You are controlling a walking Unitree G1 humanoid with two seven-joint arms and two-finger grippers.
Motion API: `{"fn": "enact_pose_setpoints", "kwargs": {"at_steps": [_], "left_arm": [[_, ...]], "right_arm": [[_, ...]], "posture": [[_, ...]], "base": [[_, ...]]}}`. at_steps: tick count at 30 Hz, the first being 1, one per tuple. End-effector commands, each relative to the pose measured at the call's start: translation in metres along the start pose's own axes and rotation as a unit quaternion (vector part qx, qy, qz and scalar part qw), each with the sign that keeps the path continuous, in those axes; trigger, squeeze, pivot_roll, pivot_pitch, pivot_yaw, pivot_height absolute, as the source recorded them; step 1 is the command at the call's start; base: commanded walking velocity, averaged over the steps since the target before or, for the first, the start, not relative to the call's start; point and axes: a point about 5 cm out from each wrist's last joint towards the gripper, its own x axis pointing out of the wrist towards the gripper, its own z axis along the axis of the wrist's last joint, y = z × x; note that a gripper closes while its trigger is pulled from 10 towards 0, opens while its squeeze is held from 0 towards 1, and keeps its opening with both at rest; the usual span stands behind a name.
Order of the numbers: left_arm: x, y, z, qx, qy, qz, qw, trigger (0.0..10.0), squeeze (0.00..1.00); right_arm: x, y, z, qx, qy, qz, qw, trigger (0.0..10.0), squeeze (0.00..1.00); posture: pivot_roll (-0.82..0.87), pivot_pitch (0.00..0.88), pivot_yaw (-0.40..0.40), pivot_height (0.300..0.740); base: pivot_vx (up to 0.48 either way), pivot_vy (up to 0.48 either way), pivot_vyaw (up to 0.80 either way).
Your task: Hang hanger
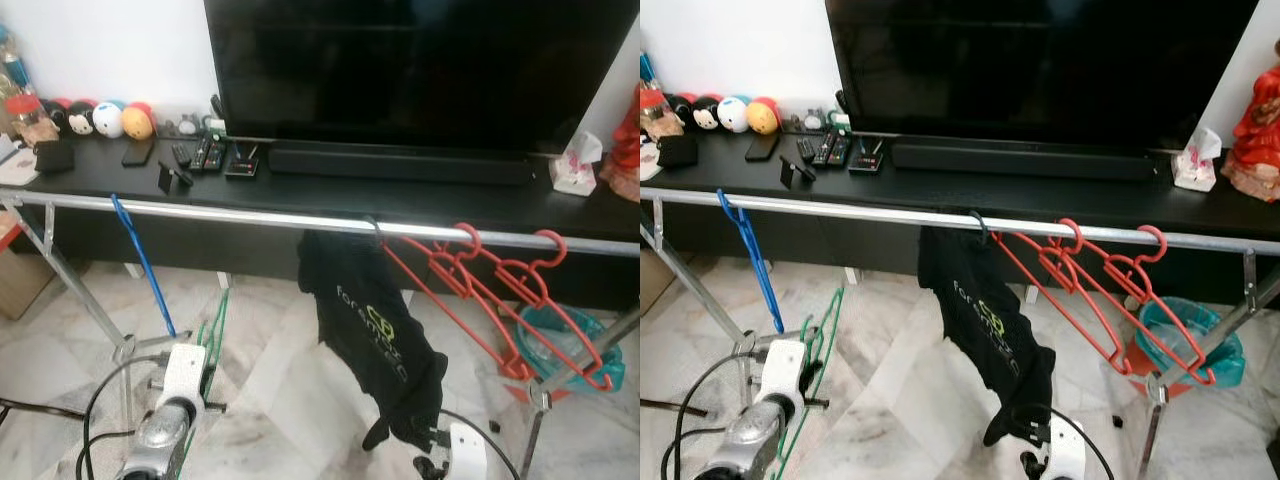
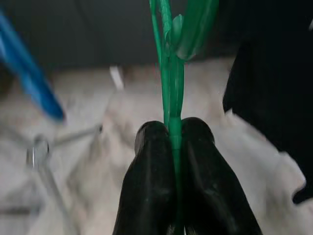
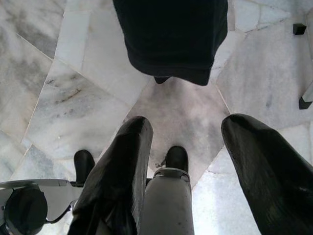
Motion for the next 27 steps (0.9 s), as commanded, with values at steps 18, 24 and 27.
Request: {"fn": "enact_pose_setpoints", "kwargs": {"at_steps": [18,24,27], "left_arm": [[-0.007,-0.006,0.036,0.019,-0.131,0.011,0.991,10.0,0.0],[-0.006,-0.007,0.038,0.017,-0.133,0.009,0.991,10.0,0.0],[-0.007,-0.007,0.039,0.015,-0.132,0.008,0.991,10.0,0.0]], "right_arm": [[0.0,-0.002,0.003,-0.005,-0.003,0.0,1.0,10.0,0.0],[0.0,-0.001,0.003,-0.005,-0.002,0.001,1.0,10.0,0.0],[0.0,-0.001,0.003,-0.006,-0.001,0.002,1.0,10.0,0.0]], "posture": [[0.04,0.0,-0.023,0.74],[0.04,0.0,-0.023,0.74],[0.04,0.0,-0.024,0.74]], "base": [[0.061,0.0,0.0],[0.294,0.0,0.0],[0.298,0.0,0.0]]}}
